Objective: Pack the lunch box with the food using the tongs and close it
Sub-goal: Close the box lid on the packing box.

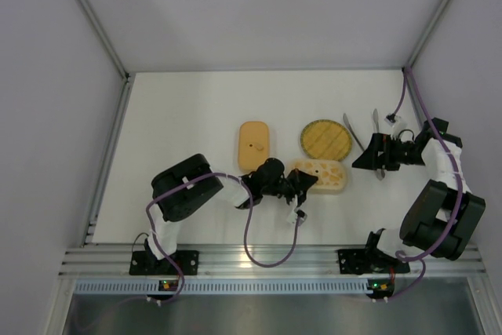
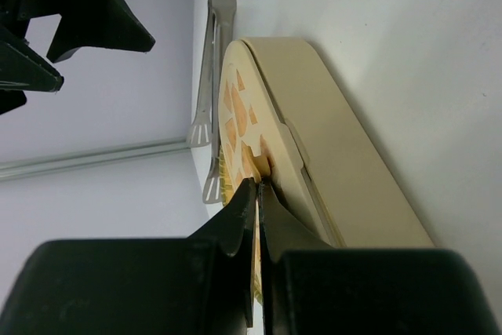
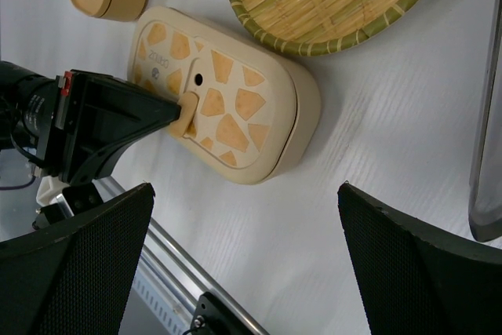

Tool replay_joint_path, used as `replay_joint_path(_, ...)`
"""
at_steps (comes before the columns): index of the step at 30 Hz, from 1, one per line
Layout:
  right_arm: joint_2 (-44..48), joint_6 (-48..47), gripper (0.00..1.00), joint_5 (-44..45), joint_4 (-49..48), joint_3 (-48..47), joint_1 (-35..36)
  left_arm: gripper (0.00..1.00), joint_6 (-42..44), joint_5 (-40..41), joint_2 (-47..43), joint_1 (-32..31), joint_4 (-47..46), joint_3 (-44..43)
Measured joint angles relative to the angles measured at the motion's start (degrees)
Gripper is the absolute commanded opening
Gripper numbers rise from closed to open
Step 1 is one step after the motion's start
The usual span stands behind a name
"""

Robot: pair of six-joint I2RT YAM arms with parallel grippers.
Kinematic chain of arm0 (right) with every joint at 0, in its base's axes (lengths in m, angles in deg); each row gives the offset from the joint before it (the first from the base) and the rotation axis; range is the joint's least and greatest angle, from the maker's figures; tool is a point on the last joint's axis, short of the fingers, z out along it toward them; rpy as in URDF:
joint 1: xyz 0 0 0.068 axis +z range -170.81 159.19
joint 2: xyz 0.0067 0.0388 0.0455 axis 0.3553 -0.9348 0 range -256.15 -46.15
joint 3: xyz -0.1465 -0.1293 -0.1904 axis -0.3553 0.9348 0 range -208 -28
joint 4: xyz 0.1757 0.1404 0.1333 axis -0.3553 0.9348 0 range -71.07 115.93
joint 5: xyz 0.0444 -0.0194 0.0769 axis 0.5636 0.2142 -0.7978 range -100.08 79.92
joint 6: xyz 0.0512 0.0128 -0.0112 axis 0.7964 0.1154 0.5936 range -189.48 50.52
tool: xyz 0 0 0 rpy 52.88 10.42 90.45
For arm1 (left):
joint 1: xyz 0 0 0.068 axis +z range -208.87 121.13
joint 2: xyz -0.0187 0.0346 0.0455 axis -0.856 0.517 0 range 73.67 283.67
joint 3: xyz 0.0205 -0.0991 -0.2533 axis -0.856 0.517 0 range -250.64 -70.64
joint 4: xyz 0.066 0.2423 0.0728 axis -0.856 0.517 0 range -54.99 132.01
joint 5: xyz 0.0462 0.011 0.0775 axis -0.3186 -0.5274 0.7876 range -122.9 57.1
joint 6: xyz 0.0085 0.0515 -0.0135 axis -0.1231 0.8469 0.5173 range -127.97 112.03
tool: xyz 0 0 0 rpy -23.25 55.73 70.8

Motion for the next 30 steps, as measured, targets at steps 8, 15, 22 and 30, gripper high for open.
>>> replay_joint_path(8,0.0,0.0,0.99,0.2,0.0,0.0,0.0,0.05,0.7,-1.0,3.0,0.0,-6.4,0.0)
replay_joint_path(15,-0.5,0.0,0.99,0.4,0.0,0.0,0.0,0.6,1.7,-1.6,2.9,0.0,-11.9,0.9)
replay_joint_path(22,-0.5,0.0,0.99,0.4,0.0,0.0,0.0,0.77,1.5,-1.5,1.4,0.0,-14.5,1.9)
replay_joint_path(30,-0.3,1.6,0.93,1.0,-0.7,0.0,0.5,0.86,2.3,-0.9,-6.3,0.0,-7.2,6.1)
